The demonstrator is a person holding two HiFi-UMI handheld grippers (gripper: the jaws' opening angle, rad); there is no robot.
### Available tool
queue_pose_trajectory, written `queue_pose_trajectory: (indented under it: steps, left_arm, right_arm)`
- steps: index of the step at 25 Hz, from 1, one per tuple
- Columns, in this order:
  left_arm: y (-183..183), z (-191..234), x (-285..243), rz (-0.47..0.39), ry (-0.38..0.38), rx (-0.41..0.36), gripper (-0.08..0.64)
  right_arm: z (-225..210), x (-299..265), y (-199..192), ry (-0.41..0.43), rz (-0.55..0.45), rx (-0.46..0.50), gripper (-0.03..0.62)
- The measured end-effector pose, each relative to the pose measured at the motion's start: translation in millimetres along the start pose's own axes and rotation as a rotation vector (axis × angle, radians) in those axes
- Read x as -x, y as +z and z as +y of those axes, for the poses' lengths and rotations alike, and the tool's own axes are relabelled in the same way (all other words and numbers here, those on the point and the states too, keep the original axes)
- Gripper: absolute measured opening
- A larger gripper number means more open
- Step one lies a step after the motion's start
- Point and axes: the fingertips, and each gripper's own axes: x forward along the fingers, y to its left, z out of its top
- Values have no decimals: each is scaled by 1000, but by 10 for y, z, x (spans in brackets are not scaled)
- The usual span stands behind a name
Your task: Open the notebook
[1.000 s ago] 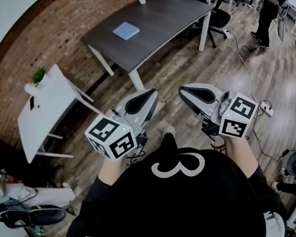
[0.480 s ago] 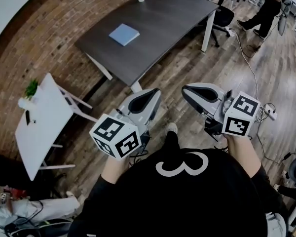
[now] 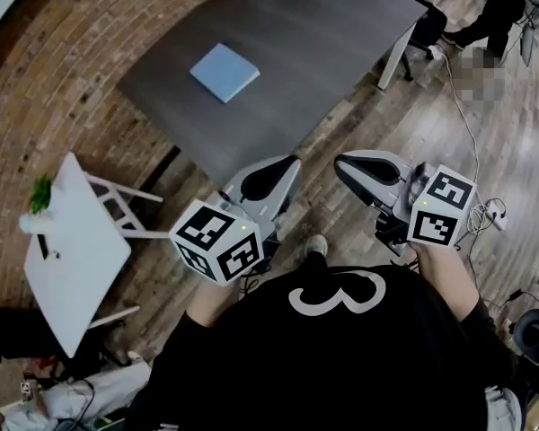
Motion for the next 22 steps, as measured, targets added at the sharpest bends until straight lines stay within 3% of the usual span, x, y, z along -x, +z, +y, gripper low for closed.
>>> queue_pose_trajectory:
  steps: [4,11,22]
  left_arm:
    - [50,369,-298,20,-14,62,15]
    - [57,746,-577,39,32,65,15]
    - [202,1465,-961,41,188,77,15]
  right_arm:
    - [-433,-227,46,-10,29,-10,2]
    - [-815,-379,127,-6,23,-37,0]
    - [-1456,-882,352,120,101,-75,0]
